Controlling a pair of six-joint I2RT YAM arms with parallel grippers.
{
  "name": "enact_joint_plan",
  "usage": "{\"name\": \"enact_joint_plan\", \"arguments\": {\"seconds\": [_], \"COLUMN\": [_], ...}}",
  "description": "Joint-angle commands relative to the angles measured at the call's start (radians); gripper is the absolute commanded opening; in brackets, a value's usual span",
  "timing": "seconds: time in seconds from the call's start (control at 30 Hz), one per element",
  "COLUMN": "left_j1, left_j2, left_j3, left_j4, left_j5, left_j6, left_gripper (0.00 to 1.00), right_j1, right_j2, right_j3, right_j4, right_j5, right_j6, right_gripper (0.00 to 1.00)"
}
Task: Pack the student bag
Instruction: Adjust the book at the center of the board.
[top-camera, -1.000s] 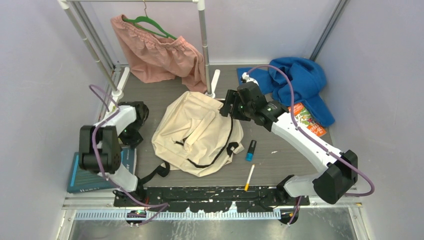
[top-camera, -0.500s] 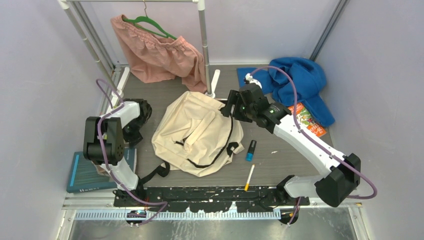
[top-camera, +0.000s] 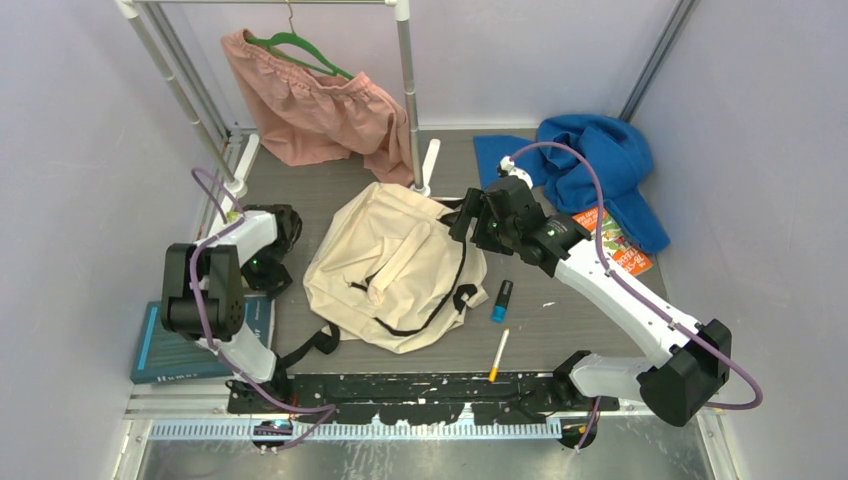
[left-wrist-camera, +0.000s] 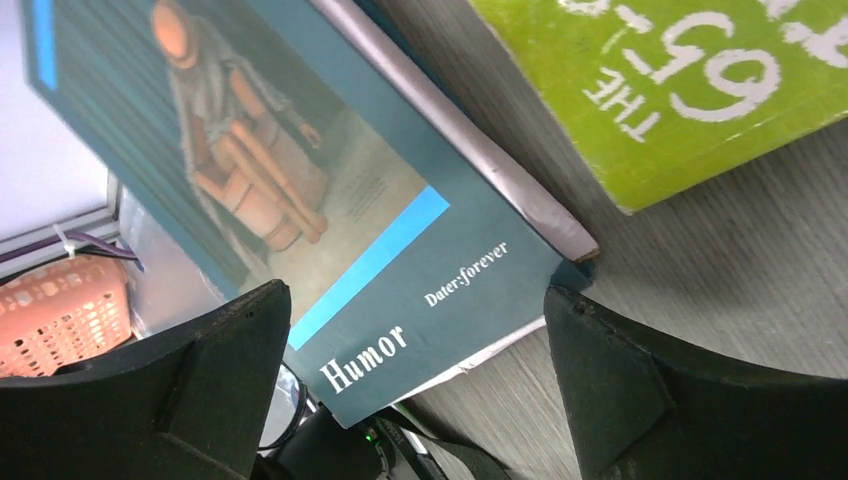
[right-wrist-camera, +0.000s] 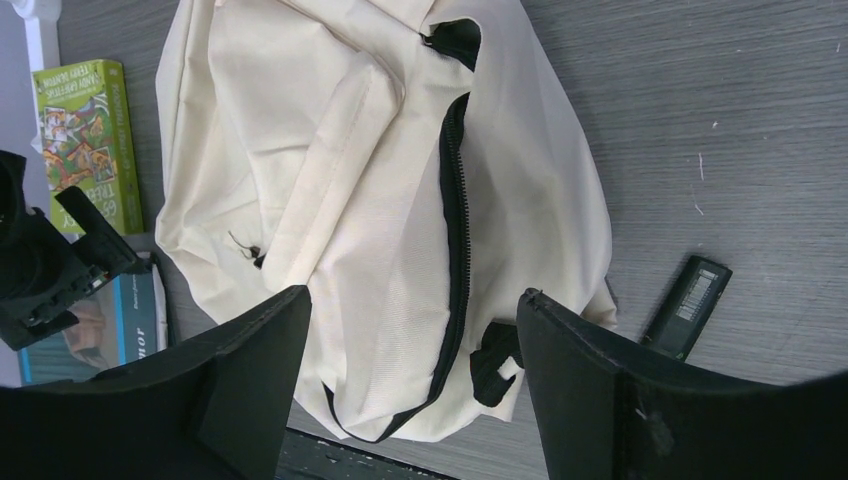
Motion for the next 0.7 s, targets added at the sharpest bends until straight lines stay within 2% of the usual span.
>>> {"name": "enact_joint_plan", "arguments": {"seconds": [0.0, 0.13, 0.43, 0.67], "left_j1": [-0.005, -0.005, -0.01, -0.007], "left_j2": [0.067, 0.082, -0.009, 0.115], "left_j3": [0.034, 0.043, 0.065, 0.091], "left_j4": [0.045, 0.013, -0.031, -0.082], "left_j5": [0.08, 0.068, 0.012, -0.046], "left_j6": [0.027, 0.02, 0.014, -0.05], "left_gripper": [1.0, 1.0, 1.0, 0.97], "right_j1": [-0.001, 0.0, 0.002, 0.011], "right_j2": [-0.005, -0.004, 0.018, 0.016], "right_j3": [0.04, 0.041, 0.034, 0.027], "right_j4": [0.012, 0.005, 0.047, 0.072], "right_j5": [0.016, 0.007, -0.029, -0.045], "right_j6": [0.009, 0.011, 0.037, 0.048], "right_gripper": [0.81, 0.81, 0.81, 0.81]}}
